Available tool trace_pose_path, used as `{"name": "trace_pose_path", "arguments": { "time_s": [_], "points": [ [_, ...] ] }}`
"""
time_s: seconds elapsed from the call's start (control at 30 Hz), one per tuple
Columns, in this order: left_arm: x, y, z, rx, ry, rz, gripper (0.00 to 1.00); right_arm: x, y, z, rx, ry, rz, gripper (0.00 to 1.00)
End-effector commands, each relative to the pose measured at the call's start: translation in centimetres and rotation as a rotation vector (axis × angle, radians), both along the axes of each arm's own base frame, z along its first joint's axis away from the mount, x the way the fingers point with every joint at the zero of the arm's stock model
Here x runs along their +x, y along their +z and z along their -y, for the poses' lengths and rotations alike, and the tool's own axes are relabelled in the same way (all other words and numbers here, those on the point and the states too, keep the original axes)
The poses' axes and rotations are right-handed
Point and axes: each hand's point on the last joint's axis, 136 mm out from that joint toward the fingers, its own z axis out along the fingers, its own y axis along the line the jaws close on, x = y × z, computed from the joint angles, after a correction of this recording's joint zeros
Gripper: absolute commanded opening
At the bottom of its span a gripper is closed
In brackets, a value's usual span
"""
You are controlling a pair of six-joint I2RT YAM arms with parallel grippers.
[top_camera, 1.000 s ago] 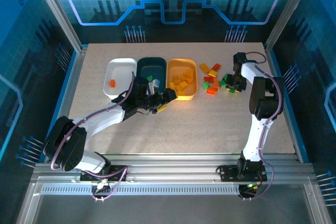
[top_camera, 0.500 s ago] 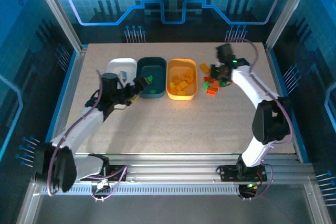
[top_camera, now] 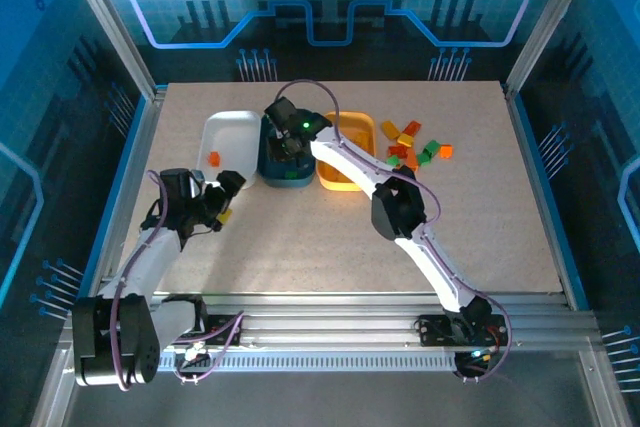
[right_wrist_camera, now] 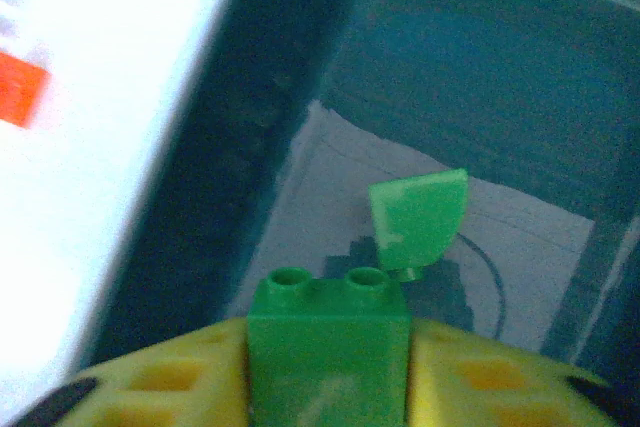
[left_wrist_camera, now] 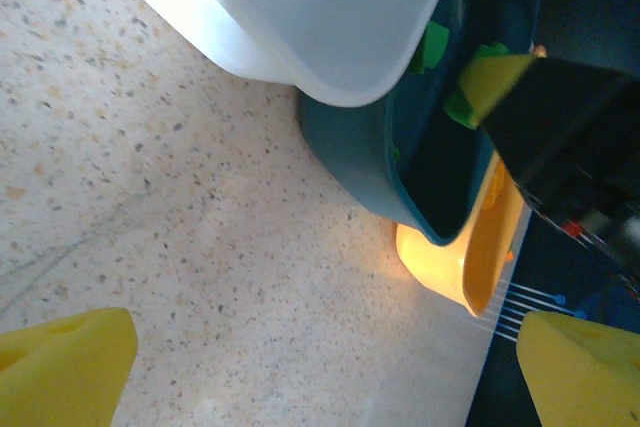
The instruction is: Sort the legos into containers by color
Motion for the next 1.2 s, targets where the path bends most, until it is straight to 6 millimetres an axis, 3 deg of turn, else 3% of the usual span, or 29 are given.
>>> {"name": "trace_pose_path", "arguments": {
  "time_s": [0.0,0.07,0.17,0.23,0.3,0.53,0.63,0.73,0.83,0.93,1.17],
  "points": [
    [-0.1,1.3,1.1,-0.049,-0.054,0.048,0.99,-0.6,2.7,1.4,-0.017,-0.001,-0.007,0.58],
    [0.2,1.8,1.6,-0.066,-0.069,0.065,0.99,-0.7,4.9,1.6,0.006,0.003,0.034,0.63],
    [0.6,2.4,2.7,-0.061,-0.105,0.079,0.99,-0.8,9.0,3.6,0.023,-0.028,0.117,0.67],
    [0.7,2.7,4.1,-0.046,-0.145,0.086,0.99,-1.1,10.8,6.3,0.014,-0.075,0.167,0.67],
    [0.7,2.8,6.2,-0.028,-0.201,0.092,0.99,-0.7,11.3,10.5,-0.02,-0.154,0.2,0.66],
    [-0.4,2.9,15.0,0.003,-0.474,0.119,0.99,0.4,6.2,28.1,-0.125,-0.476,0.088,0.56],
    [-1.0,3.4,18.7,0.003,-0.6,0.136,0.99,0.8,4.4,33.5,-0.137,-0.559,0.048,0.55],
    [-1.4,3.7,21.2,0.014,-0.667,0.148,0.99,1.0,2.3,37.3,-0.138,-0.626,-0.037,0.61],
    [-1.3,3.7,22.7,0.019,-0.69,0.152,0.99,1.3,0.3,38.9,-0.06,-0.695,-0.104,0.68],
    [-1.2,3.3,23.9,0.016,-0.708,0.141,0.99,1.5,-1.2,39.0,-0.006,-0.752,-0.145,0.71],
    [-1.2,3.2,25.1,0.013,-0.735,0.127,0.99,1.3,-4.2,40.8,-0.032,-0.917,-0.203,0.71]
  ]
}}
